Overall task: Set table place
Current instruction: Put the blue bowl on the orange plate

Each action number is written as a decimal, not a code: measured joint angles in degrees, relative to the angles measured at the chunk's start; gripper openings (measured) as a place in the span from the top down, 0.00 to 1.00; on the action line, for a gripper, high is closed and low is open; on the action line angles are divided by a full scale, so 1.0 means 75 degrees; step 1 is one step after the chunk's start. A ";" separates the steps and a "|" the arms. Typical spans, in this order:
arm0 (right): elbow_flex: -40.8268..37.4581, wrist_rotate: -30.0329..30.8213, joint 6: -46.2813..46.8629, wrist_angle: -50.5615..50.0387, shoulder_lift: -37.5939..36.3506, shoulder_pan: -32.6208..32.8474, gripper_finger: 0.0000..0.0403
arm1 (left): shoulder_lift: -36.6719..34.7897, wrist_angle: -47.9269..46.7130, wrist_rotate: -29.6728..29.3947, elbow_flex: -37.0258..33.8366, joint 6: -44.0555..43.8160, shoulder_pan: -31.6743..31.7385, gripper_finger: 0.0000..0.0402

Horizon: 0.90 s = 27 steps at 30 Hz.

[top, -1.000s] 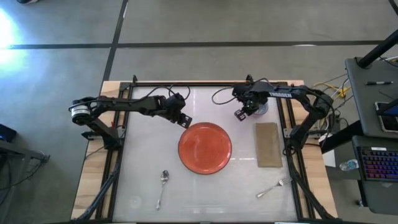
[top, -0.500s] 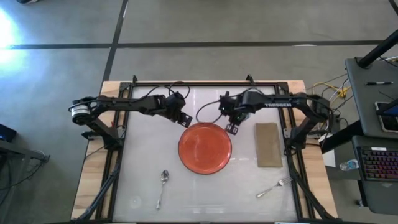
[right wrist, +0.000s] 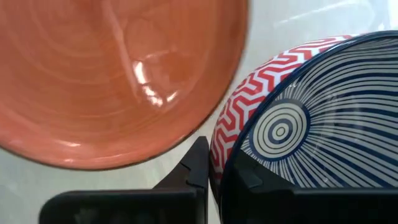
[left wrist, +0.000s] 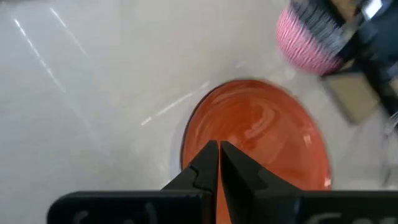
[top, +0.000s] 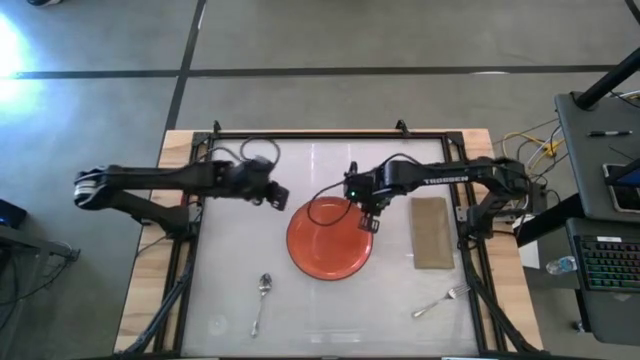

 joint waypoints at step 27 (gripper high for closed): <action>0.3601 -0.0076 -0.0402 -0.0711 0.3223 0.2267 0.97 | -0.1286 -0.0372 -0.2330 -0.0248 -0.1876 -0.3949 1.00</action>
